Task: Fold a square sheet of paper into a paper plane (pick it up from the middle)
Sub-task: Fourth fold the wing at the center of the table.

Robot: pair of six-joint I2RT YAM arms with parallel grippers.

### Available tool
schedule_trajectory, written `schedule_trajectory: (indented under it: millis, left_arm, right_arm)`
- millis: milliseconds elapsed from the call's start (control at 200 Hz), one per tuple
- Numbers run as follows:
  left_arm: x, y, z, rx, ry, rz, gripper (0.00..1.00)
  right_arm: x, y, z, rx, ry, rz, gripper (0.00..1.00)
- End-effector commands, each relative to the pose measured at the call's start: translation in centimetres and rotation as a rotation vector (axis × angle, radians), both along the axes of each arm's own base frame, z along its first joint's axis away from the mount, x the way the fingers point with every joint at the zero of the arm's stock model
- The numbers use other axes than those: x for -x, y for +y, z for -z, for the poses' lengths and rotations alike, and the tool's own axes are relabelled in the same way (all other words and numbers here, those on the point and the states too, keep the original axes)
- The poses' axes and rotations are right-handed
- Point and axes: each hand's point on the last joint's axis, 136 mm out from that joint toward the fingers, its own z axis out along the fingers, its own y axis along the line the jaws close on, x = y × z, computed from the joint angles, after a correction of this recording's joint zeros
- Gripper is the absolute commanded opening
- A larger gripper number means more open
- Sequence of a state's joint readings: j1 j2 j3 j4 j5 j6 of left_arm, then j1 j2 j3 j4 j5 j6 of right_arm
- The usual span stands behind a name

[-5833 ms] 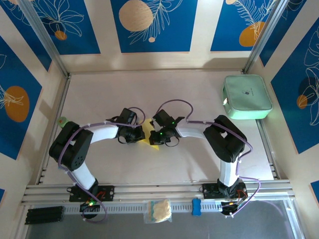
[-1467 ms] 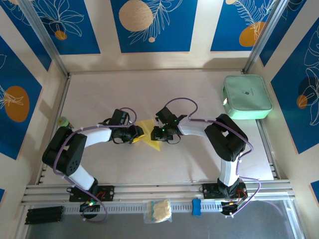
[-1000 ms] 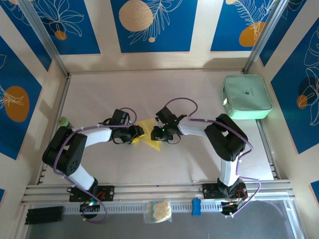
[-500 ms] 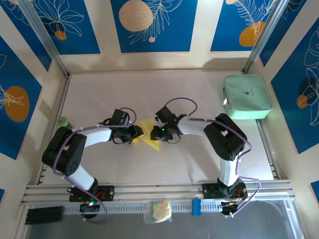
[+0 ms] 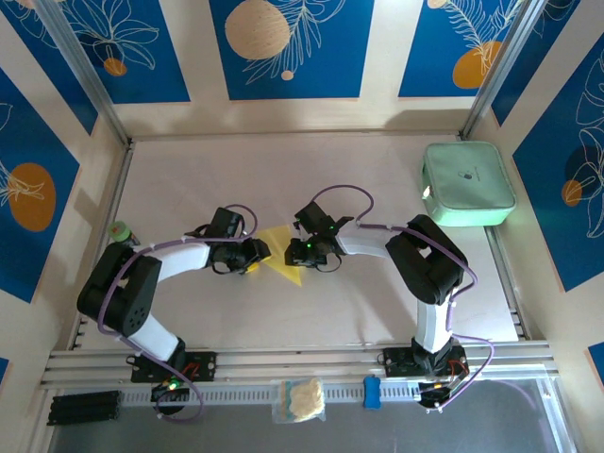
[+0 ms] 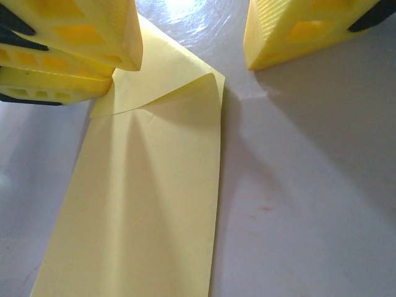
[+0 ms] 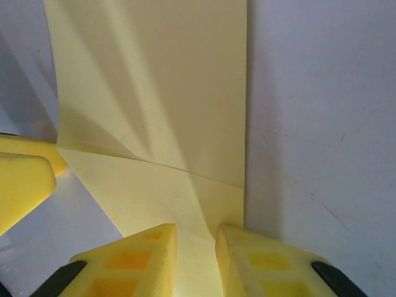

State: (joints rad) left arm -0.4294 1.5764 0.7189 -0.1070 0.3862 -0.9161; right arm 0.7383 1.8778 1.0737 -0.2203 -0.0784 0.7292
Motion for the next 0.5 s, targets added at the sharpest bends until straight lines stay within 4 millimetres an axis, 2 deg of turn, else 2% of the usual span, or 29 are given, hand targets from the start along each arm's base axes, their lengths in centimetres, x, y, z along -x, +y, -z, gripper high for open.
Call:
schedule_trajectory:
  millis: [0, 165, 495]
  left_arm:
    - [-0.23, -0.07, -1.12, -0.001, -0.024, 0.008, 0.43]
    - [-0.37, -0.25, -0.87, 0.004, -0.023, 0.014, 0.34]
    - [-0.76, -0.80, -0.62, 0.027, -0.018, 0.018, 0.27]
  right_arm:
    - [1.25, -1.38, 2.58, 0.078, 0.062, -0.002, 0.26]
    - [1.18, -1.43, 2.67, 0.080, 0.061, 0.002, 0.26]
    - [1.39, -1.63, 3.00, 0.088, 0.069, 0.003, 0.26]
